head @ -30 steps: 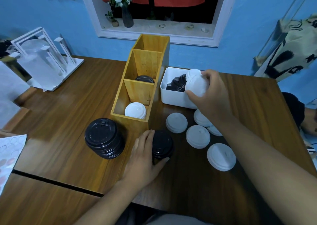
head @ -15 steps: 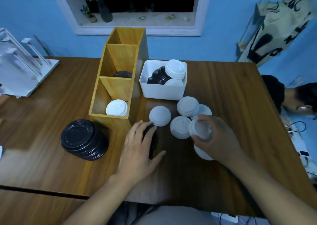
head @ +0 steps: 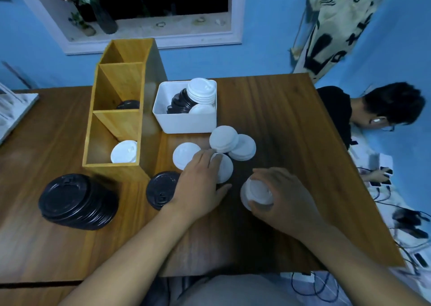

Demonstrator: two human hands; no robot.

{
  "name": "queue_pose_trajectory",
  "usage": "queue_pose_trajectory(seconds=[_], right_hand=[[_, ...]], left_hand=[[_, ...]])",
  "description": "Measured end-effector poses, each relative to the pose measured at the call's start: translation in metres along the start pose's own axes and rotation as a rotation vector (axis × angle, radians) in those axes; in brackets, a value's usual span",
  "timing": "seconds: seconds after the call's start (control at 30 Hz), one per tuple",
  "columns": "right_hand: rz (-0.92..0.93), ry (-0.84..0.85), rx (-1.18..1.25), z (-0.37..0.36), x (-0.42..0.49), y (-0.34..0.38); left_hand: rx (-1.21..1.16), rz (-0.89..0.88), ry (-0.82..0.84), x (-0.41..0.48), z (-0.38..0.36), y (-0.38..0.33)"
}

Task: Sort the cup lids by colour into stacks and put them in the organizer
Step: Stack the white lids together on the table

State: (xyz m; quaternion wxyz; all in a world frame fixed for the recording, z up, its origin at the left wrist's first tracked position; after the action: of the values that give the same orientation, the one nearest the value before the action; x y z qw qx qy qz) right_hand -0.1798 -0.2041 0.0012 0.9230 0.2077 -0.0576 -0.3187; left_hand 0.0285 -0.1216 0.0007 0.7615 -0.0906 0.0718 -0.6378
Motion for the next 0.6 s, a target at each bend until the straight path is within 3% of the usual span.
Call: queue_pose_trajectory(seconds=[0.17,0.6], right_hand=[[0.06,0.034,-0.083,-0.024,-0.006,0.001],[0.075,0.057,-0.102,-0.032,0.004,-0.004]], left_hand=[[-0.008,0.039,0.085,0.006,-0.006,-0.002],[-0.147,0.02,0.126,0.0,-0.007,-0.003]])
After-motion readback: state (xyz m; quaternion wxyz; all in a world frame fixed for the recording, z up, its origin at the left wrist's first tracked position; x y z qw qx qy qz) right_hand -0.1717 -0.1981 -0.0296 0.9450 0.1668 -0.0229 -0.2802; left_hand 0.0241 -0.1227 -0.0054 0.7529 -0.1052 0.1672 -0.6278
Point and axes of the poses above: each hand's wrist, its own x-axis towards the middle knuckle, its own z-axis out of the back of the hand, y = z × x, the point moved 2 cm from there along x, towards the middle knuckle, and after that the axes turned 7 degrees about y, right-handed, at the moved point
